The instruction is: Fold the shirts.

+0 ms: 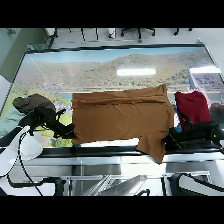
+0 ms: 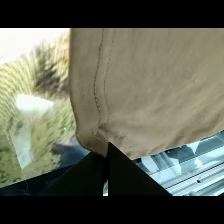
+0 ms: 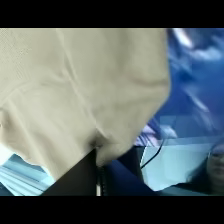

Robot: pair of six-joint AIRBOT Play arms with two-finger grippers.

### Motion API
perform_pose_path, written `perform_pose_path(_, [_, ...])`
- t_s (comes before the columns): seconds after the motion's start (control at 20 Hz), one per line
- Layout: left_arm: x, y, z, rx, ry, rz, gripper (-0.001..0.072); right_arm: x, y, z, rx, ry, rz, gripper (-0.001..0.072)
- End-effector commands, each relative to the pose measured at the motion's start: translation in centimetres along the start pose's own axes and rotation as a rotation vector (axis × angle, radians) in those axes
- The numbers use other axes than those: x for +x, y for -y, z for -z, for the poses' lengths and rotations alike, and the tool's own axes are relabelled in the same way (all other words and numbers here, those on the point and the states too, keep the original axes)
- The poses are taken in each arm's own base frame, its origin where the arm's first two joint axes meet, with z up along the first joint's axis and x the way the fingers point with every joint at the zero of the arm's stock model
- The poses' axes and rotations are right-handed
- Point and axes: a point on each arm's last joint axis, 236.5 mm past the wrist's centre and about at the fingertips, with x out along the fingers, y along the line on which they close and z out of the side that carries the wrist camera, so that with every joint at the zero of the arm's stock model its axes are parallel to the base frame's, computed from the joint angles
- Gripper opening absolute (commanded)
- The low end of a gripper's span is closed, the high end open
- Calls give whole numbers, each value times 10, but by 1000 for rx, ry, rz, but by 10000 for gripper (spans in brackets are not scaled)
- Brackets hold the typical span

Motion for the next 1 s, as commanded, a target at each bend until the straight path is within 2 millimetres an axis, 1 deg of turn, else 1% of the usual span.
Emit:
perform_pose_path(0.0, [-8, -6, -3, -24, 17, -31, 13, -2, -8, 1, -44, 9, 5, 26])
perform_pose_path(0.05, [-11, -11, 0, -35, 15, -58, 13, -7, -5, 1, -39, 23, 34, 26])
perform_pose_path(0.1, [-16, -19, 5, -39, 10, -105, 13, -13, 5, 2, -21, 42, 92, 26])
perform_pose_path(0.2, [-30, -36, 15, -54, 4, -202, 13, -31, 32, 5, 44, 84, 242, 26])
perform_pose_path(0.3, [-41, -48, 21, -56, 14, -271, 13, -47, 50, 11, 100, 115, 346, 26])
perform_pose_path(0.35, [-44, -50, 21, -62, 25, -283, 13, -52, 55, 15, 108, 115, 375, 26])
perform_pose_path(0.45, [-40, -49, 24, -65, 31, -277, 13, -55, 53, 17, 102, 122, 378, 26])
perform_pose_path(0.5, [-37, -47, 26, -62, 24, -274, 13, -54, 45, 14, 83, 135, 348, 26])
perform_pose_path(0.55, [-36, -45, 26, -51, 21, -278, 13, -55, 28, 5, 48, 161, 289, 26])
perform_pose_path(0.6, [-39, -40, 21, -31, 35, -283, 13, -61, 9, -9, 10, 204, 230, 26])
perform_pose_path(0.65, [-47, -32, 9, -2, 73, -289, 13, -73, -11, -25, -22, 265, 182, 27])
perform_pose_path(0.7, [-58, -22, -6, 26, 124, -293, 13, -90, -30, -47, -54, 347, 159, 26])
perform_pose_path(0.8, [-90, -1, -41, 60, 260, -294, 13, -119, -67, -84, -144, 473, 143, 27])
perform_pose_path(0.85, [-106, 8, -59, 64, 320, -291, 12, -126, -85, -101, -183, 509, 138, 27])
perform_pose_path(0.9, [-117, 14, -73, 70, 349, -288, 12, -128, -101, -116, -217, 527, 137, 27])
perform_pose_path(0.95, [-124, 18, -87, 76, 366, -287, 13, -125, -114, -131, -249, 535, 137, 27])
